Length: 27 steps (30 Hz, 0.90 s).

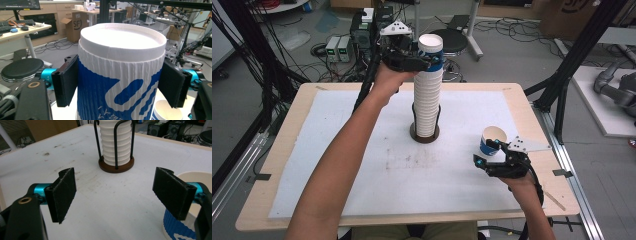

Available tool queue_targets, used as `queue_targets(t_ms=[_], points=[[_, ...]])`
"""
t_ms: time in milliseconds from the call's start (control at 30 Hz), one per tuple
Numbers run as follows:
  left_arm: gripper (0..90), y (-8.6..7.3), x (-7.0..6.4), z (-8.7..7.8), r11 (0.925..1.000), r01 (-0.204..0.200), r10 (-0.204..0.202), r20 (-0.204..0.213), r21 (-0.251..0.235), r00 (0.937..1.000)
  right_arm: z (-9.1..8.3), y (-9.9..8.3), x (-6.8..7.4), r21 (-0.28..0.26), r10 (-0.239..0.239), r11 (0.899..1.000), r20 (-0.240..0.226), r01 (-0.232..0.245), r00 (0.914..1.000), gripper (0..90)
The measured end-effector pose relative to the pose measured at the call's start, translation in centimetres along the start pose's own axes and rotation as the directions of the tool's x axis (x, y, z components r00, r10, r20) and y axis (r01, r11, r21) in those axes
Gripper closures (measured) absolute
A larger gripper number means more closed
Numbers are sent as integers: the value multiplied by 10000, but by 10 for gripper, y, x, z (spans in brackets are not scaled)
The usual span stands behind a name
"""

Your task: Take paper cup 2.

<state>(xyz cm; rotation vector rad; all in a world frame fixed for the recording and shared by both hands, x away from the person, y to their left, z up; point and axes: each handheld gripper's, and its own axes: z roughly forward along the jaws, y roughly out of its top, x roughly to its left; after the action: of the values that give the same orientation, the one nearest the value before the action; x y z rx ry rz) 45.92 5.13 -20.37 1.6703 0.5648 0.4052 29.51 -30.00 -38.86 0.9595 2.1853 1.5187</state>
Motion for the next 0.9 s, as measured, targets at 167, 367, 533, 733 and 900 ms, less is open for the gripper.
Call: queue_targets(t_ms=[167,367,533,733,900], points=[[249,1,0,0,10000,-36,36,0,56,10000,0,0,0,5,24,10000,-13,-24,10000,196],[255,5,0,-2,9999,21,-20,21,-132,10000,0,0,0,25,39,10000,-32,-39,10000,196],[262,12,0,-6,9985,141,-141,7,-526,9999,0,-1,-1,29,17,10000,-41,-16,10000,196],[263,23,-1,-13,9975,116,-112,66,-698,9999,2,-1,0,61,11,10000,-66,-11,10000,196],[263,33,-1,-20,9957,121,-112,99,-914,9999,2,0,1,2,-3,10000,-83,3,10000,196]])
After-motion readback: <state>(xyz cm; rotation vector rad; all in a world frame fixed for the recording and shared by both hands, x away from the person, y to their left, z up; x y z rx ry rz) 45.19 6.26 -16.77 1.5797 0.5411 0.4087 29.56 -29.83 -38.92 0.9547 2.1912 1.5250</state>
